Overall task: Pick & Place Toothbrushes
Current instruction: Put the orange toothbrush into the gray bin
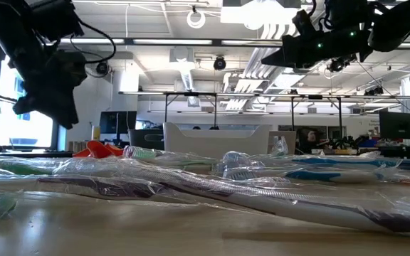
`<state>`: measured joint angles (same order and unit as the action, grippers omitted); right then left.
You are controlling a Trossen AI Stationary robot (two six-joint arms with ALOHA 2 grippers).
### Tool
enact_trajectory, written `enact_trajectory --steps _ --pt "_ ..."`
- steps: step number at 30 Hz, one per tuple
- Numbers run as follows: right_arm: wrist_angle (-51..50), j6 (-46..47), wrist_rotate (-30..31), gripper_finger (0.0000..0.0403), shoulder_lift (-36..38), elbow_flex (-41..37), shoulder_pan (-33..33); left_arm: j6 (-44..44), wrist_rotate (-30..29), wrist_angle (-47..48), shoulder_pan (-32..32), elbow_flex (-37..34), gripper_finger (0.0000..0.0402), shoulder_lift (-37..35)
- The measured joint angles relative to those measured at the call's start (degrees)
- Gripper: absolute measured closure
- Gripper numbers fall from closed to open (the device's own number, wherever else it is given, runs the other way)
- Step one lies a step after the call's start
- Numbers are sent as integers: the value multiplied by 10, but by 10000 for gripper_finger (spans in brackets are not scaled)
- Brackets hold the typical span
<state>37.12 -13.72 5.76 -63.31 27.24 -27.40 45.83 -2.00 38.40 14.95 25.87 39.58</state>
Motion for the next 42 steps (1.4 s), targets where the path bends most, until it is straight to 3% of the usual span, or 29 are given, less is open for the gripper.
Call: enact_trajectory --steps 7,16,32,42 --pt "-4 0 1 401 0 0 0 14 -24 60 0 0 297 51" --pt "-9 1 1 401 0 0 0 10 -24 71 0 0 297 103" --pt "-35 4 1 400 0 0 0 4 -15 64 0 0 297 183" --pt "-36 4 1 400 0 0 0 -41 14 11 0 1 297 233"
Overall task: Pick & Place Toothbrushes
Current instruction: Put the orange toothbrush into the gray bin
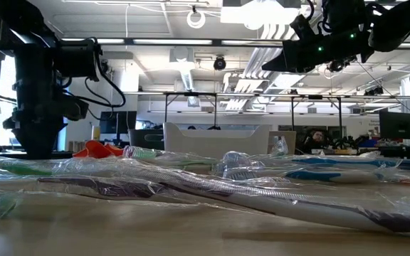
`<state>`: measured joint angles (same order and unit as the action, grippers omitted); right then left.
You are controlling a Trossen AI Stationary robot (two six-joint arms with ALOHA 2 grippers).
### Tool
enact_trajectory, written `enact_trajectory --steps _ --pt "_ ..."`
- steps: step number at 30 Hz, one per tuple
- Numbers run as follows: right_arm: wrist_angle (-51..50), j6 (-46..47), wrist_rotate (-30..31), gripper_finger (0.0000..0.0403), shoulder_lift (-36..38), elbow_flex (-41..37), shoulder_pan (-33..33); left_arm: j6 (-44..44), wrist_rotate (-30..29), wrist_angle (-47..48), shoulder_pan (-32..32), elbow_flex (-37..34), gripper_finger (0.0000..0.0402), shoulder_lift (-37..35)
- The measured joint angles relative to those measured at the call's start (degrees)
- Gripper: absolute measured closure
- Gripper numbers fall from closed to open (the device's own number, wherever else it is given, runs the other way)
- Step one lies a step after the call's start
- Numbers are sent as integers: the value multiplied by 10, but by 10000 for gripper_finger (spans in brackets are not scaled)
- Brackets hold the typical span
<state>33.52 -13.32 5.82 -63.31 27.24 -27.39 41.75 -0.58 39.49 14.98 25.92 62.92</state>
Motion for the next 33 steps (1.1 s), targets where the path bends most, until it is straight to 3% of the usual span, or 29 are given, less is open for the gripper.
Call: enact_trajectory --steps 23,33 --pt "-2 0 0 400 0 0 0 1 1 -2 0 0 300 14" --pt "-3 0 0 400 0 0 0 1 1 12 0 0 387 14"
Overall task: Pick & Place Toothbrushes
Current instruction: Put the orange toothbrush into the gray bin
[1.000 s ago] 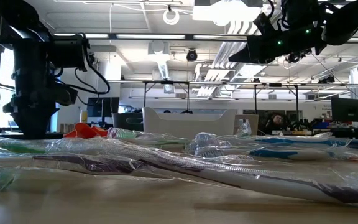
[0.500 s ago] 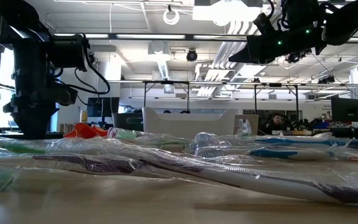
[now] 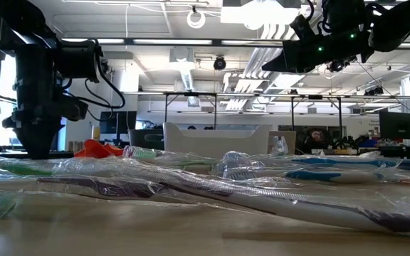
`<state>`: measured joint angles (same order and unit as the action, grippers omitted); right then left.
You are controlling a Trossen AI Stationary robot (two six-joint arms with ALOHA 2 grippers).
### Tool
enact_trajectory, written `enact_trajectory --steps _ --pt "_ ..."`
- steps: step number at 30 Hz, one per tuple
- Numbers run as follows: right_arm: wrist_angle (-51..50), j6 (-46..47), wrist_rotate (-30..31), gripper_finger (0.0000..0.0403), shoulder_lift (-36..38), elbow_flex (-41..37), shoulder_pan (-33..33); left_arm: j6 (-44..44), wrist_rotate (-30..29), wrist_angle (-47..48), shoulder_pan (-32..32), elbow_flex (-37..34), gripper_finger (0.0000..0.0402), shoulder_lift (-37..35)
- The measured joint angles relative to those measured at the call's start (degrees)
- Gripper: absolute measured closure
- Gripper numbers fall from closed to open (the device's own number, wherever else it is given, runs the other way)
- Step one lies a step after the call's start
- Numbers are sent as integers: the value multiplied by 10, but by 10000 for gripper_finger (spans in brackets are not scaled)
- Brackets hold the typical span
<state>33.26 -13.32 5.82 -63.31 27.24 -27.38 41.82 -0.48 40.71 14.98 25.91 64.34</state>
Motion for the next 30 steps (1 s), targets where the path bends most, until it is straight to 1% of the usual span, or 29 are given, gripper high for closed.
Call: enact_trajectory --steps 2,5,7,11,13,22,27,30 --pt "0 0 0 400 0 0 0 4 7 0 0 0 390 0" --pt "0 0 0 400 0 0 0 9 18 10 0 8 380 1" --pt "0 0 0 400 0 0 0 9 31 40 0 22 378 3" --pt "0 0 0 401 0 0 0 10 27 123 0 71 386 1" --pt "-1 0 0 401 0 0 0 15 12 164 0 95 390 1" --pt "-1 -4 2 401 0 0 0 -3 -49 273 0 223 390 1" --pt "-1 -4 2 401 0 0 0 -54 -98 284 0 291 390 1" --pt "-1 -5 2 401 0 0 0 -107 -147 273 0 327 390 0"
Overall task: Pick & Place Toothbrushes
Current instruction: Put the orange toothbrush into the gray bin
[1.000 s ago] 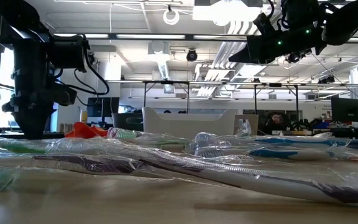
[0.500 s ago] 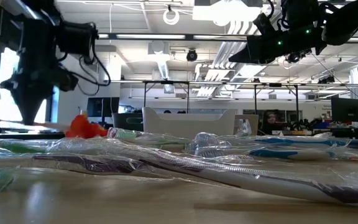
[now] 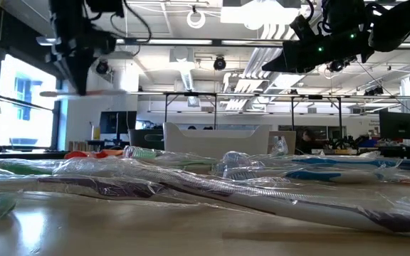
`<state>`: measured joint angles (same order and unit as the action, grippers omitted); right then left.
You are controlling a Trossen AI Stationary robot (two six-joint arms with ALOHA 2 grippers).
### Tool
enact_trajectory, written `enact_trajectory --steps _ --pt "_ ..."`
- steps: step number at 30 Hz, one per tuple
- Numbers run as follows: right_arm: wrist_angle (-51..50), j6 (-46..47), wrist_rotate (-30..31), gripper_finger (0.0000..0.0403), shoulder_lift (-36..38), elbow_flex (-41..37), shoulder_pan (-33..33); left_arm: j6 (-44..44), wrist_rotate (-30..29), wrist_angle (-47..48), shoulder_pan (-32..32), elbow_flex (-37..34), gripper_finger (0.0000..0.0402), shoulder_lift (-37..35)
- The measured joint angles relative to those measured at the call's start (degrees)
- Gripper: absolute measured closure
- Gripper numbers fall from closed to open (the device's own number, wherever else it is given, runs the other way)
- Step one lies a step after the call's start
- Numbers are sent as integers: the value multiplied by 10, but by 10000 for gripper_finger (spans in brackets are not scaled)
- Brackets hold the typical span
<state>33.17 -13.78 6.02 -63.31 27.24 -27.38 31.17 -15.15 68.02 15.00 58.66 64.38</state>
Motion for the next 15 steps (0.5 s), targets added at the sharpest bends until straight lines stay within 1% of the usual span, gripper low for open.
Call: enact_trajectory --steps 2,4,6,8,11,15 --pt "0 0 0 401 0 0 0 -42 -31 -24 0 19 390 0" --pt "0 0 0 401 0 0 0 -90 -54 -70 0 35 390 0" --pt "0 0 -1 401 0 0 0 -147 -62 -130 2 48 390 0" --pt "1 0 -2 401 0 0 0 -210 -57 -200 12 56 390 0" --pt "7 2 -2 401 0 0 0 -291 -24 -308 34 60 390 0" --pt "28 3 -2 401 0 0 0 -359 63 -416 81 60 390 0"
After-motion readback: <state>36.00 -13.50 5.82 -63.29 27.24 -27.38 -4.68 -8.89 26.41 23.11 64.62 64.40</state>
